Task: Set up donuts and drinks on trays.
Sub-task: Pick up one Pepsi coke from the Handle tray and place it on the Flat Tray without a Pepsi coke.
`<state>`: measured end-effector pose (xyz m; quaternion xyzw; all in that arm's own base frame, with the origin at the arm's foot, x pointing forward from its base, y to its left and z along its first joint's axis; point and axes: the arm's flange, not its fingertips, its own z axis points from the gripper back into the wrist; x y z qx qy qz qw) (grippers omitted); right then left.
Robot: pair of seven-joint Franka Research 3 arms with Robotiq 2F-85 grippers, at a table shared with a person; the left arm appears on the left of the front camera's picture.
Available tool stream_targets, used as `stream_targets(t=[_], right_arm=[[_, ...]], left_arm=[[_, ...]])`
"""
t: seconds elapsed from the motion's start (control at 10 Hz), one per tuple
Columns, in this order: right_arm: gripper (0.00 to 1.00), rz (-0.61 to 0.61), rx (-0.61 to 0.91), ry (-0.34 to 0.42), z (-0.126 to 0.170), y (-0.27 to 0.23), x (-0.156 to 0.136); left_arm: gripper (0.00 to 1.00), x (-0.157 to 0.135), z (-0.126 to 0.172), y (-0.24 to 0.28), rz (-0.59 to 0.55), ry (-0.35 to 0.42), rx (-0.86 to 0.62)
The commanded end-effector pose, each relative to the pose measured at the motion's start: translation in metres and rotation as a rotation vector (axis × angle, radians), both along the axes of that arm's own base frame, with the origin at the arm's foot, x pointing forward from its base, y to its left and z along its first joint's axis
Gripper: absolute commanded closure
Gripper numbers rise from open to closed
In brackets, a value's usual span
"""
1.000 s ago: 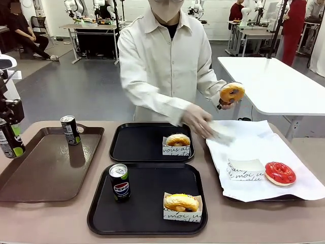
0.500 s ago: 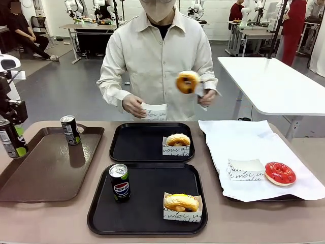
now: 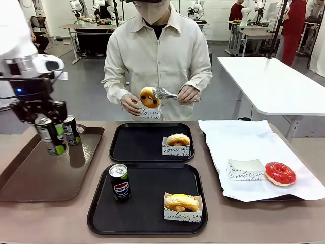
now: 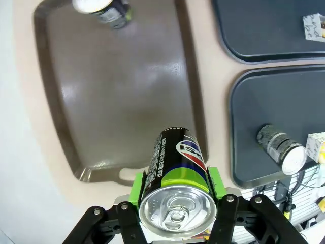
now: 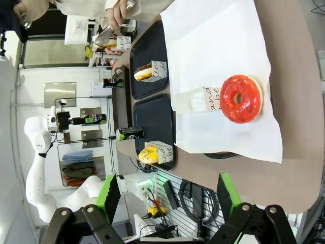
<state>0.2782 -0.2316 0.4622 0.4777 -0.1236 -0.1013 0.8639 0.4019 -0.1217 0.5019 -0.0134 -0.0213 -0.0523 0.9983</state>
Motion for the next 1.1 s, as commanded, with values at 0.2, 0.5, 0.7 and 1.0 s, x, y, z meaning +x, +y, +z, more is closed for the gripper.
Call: stream_targets(t=[0.2,0.5,0.7,1.0], right_arm=[[0.00,0.004,0.014,-0.015,0.001,-0.001,0.000],[0.00,0.004,0.014,-0.015,0.001,-0.001,0.000],[0.00,0.004,0.014,-0.015,0.001,-0.001,0.000],[0.00,0.004,0.014,-0.015,0.001,-0.001,0.000]], left_arm=[[0.42,0.030,-0.019,-0.062,-0.078,-0.055,-0.039],[0.42,0.046,-0.036,-0.078,-0.111,-0.041,-0.055],[0.42,0.016,-0.024,-0.031,-0.142,0.063,0.017],[0.42,-0.039,-0.013,0.036,-0.221,0.055,0.021]])
